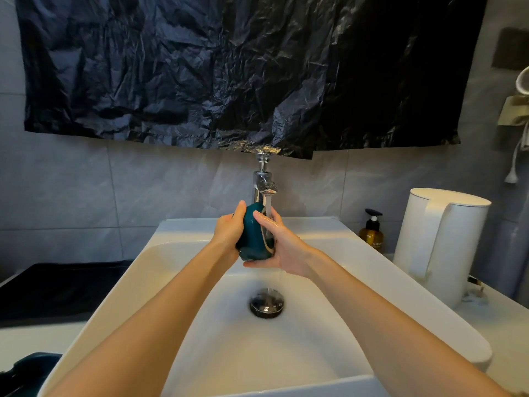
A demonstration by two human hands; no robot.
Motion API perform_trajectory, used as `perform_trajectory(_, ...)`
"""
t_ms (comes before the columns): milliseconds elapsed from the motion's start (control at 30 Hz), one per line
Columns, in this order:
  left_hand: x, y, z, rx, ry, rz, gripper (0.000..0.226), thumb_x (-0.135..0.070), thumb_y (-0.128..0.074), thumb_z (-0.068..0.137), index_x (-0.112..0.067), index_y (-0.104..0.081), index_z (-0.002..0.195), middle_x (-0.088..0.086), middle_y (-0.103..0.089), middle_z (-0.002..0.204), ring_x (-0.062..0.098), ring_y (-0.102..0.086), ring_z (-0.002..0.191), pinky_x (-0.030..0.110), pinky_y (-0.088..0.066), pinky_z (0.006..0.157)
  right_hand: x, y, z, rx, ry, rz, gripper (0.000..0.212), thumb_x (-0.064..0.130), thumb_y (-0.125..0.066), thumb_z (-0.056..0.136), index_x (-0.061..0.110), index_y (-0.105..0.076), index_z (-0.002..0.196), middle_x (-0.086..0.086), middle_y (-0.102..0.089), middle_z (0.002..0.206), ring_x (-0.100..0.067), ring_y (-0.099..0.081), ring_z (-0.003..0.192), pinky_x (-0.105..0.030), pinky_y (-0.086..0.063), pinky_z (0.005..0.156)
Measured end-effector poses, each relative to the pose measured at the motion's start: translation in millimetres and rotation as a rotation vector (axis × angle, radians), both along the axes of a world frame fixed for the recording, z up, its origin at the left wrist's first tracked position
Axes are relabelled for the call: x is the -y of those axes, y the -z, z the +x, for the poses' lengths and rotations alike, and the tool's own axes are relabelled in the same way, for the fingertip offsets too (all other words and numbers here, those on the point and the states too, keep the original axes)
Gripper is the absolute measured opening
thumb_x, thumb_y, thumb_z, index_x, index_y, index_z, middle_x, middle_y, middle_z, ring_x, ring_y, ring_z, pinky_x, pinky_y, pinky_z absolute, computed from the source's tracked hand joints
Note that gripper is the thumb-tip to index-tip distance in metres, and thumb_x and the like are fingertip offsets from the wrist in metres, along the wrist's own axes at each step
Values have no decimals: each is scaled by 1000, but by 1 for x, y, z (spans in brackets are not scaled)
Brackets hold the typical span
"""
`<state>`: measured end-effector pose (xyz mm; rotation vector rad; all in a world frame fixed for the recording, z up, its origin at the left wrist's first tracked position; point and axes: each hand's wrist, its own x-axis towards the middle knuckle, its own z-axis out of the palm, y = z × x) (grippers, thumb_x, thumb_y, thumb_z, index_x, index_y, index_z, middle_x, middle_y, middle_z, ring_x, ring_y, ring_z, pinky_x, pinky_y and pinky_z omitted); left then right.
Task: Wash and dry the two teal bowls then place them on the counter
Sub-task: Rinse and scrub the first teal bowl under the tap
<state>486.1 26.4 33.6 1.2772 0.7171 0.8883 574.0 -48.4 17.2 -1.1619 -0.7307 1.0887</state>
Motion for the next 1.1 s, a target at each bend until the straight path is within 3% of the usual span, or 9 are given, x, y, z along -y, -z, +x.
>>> perform_trajectory(167,5,3,2,-29,70,22,38,-43,-42,98,-12,-61,87,9,-64,87,20,-60,81,31,-51,70,-2,-3,-11,-2,135,-112,53,64,-56,83,40,-39,126,-9,-48,127,-41,-58,105,-53,-58,63)
perform_trajectory(267,6,5,2,-59,77,23,40,-42,-42,98,-8,-62,93,12,-65,92,23,-62,84,31,-52,69,0,-3,-11,4,118,-144,53,68,-50,84,37,-40,125,-11,-48,127,-40,-59,104,-50,-58,63)
perform_trajectory(333,1,2,0,-56,44,-7,42,-44,-41,98,-7,-61,91,13,-65,93,26,-62,89,37,-53,78,4,-2,-5,-7,-29,-58,58,50,-69,81,45,-36,128,-8,-44,132,-41,-57,111,-52,-58,74)
perform_trajectory(400,-4,-2,-4,-62,36,-19,44,-45,-40,98,-8,-62,88,13,-65,91,27,-62,88,41,-53,83,4,0,-2,27,-107,-10,84,21,-80,76,47,-29,136,-8,-45,136,-39,-58,114,-53,-56,82)
perform_trajectory(467,-6,-2,-4,-82,63,-2,46,-45,-40,98,-5,-64,96,15,-66,93,28,-63,89,40,-53,80,2,2,-4,25,-96,-11,103,11,-84,69,49,-22,142,-10,-42,139,-40,-56,114,-54,-55,83)
perform_trajectory(767,2,4,0,-66,120,64,38,-43,-42,98,-11,-60,89,9,-64,90,20,-59,81,28,-50,65,3,-2,-5,-176,-7,-66,90,35,-92,55,47,-40,127,-15,-46,130,-44,-55,110,-57,-54,82)
perform_trajectory(967,3,5,1,-65,135,25,39,-42,-42,99,-10,-62,91,9,-65,89,19,-61,82,27,-49,66,2,-7,-6,-215,53,-136,48,57,-64,80,39,-47,121,-17,-47,128,-44,-55,107,-55,-56,74)
perform_trajectory(1033,-1,1,-2,-58,104,-15,40,-44,-43,98,-10,-63,94,12,-66,95,23,-62,87,32,-51,73,3,-7,-4,-169,10,-95,46,47,-65,85,42,-43,125,-14,-45,131,-43,-54,109,-55,-56,76)
perform_trajectory(1100,-7,-2,-4,-69,85,-27,43,-47,-42,97,-10,-63,99,14,-66,102,26,-62,94,37,-52,80,4,-7,-3,-120,-43,-53,70,25,-77,80,46,-36,132,-12,-44,134,-41,-55,111,-55,-55,81)
